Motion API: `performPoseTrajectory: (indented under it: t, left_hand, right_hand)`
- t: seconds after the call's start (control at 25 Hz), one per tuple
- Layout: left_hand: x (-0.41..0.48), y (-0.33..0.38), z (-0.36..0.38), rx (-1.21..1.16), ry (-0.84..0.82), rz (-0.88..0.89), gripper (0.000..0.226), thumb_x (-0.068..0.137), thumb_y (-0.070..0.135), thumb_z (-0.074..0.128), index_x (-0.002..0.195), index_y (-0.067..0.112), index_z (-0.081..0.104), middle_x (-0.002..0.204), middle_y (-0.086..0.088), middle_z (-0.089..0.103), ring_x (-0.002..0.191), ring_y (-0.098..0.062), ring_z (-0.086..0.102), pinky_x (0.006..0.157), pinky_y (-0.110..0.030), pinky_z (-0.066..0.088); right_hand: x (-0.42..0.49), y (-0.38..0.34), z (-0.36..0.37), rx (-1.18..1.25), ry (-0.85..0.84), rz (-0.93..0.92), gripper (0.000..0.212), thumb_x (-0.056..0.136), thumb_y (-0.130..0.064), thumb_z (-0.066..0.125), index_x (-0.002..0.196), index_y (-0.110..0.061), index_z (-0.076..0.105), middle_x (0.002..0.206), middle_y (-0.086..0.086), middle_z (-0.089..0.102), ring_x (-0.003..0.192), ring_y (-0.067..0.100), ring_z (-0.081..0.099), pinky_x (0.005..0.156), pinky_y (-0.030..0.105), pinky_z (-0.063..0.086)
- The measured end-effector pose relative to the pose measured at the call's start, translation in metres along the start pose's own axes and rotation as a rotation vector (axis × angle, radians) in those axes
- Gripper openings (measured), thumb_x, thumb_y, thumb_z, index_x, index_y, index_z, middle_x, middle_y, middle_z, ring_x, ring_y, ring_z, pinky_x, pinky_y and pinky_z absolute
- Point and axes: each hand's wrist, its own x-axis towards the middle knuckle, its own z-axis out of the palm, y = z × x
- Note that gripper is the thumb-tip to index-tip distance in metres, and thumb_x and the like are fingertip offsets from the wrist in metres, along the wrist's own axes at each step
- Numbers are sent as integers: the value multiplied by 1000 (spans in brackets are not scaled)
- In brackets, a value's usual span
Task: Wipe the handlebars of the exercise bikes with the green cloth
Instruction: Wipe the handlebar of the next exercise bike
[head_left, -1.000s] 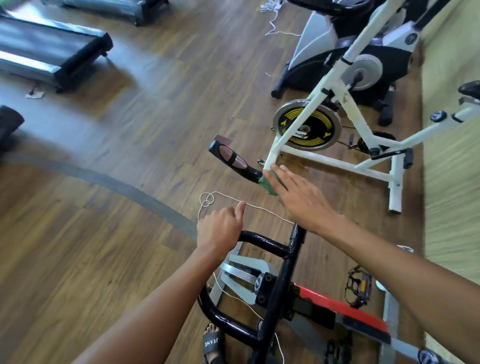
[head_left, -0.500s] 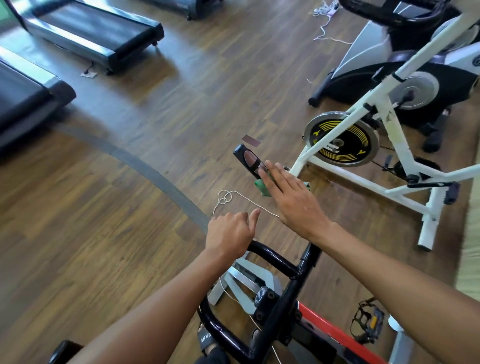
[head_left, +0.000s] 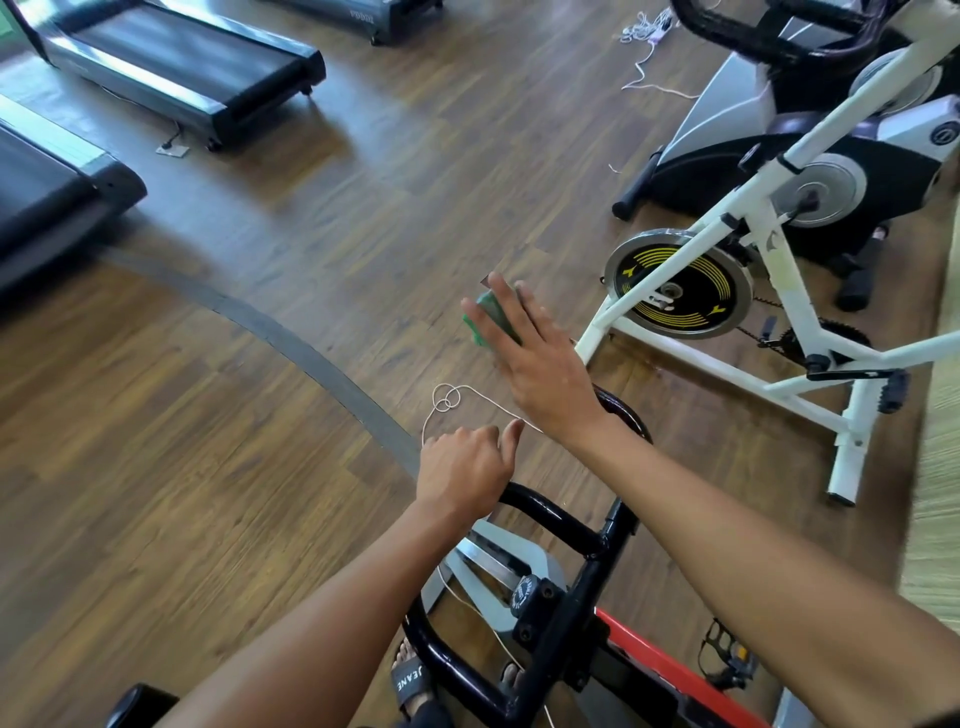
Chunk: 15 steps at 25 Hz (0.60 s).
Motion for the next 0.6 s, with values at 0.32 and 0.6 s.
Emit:
performPoseTrajectory:
  t: [0.32,0.6]
  left_hand:
    - [0,-2,2,-27,-10,36,69,103,59,19,61,14,51,56,0,58,57,-22,59,72,-38,51]
    - [-1,-1,-3,-20,-25,10,69,103,57,20,64,11,54,62,-2,61,63,-25,61,70,-36,47]
  right_hand:
    - [-70,49,-26,-115,-218,-105,78,93,-10,55,158,-31,18,166,0,13,149,27,27,107,44,44]
    - [3,7,-17,-1,-94,-85,80,89,3,43,158,-31,21,167,0,11,152,28,15,105,40,47]
